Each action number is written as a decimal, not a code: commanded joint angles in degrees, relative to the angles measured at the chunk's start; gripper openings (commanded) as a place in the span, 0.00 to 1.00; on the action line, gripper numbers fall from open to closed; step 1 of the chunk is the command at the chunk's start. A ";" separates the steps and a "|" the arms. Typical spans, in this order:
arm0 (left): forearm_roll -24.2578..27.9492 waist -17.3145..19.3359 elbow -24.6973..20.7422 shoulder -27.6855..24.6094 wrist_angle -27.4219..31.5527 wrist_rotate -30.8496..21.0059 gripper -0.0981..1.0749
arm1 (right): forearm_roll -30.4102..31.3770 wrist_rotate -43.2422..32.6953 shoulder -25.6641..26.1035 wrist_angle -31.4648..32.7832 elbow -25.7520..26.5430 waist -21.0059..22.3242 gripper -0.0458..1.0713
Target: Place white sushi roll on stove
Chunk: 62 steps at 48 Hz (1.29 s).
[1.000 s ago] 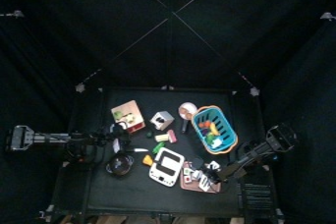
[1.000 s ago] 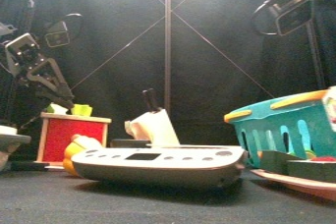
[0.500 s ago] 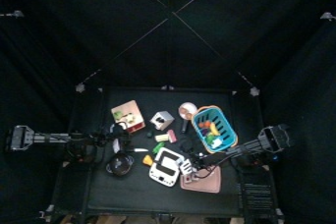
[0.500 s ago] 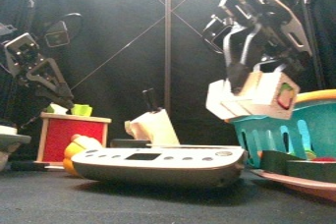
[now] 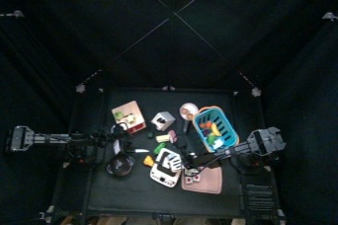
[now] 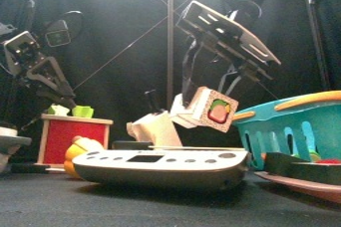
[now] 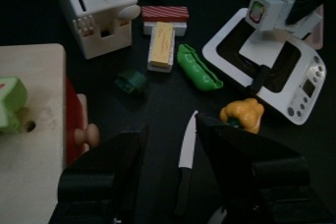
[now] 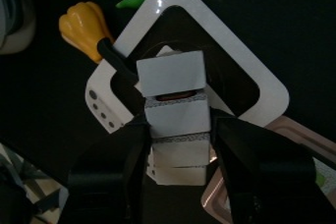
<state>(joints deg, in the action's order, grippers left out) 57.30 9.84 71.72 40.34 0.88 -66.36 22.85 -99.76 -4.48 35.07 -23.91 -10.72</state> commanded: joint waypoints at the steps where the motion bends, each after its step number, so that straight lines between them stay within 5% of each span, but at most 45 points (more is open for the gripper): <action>1: 0.18 -0.09 -0.79 -0.09 -0.62 0.18 0.78 | 0.44 -1.49 0.97 0.00 1.85 0.62 0.65; 33: 0.26 -0.09 -0.53 -0.09 -1.05 0.18 0.78 | 3.43 -16.26 -1.67 0.26 2.64 1.58 0.67; 53: 0.70 -0.09 -0.26 -0.09 -1.05 0.26 0.79 | 2.11 -17.31 -2.90 0.26 3.34 2.29 0.93; 62: 0.88 -0.09 -0.44 -0.18 -1.05 0.26 0.79 | 1.85 -16.61 -2.72 0.88 3.87 2.20 0.95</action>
<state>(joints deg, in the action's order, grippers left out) 58.01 9.76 72.16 40.34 0.09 -66.18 24.70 -116.63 -8.70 35.60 -21.36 -8.79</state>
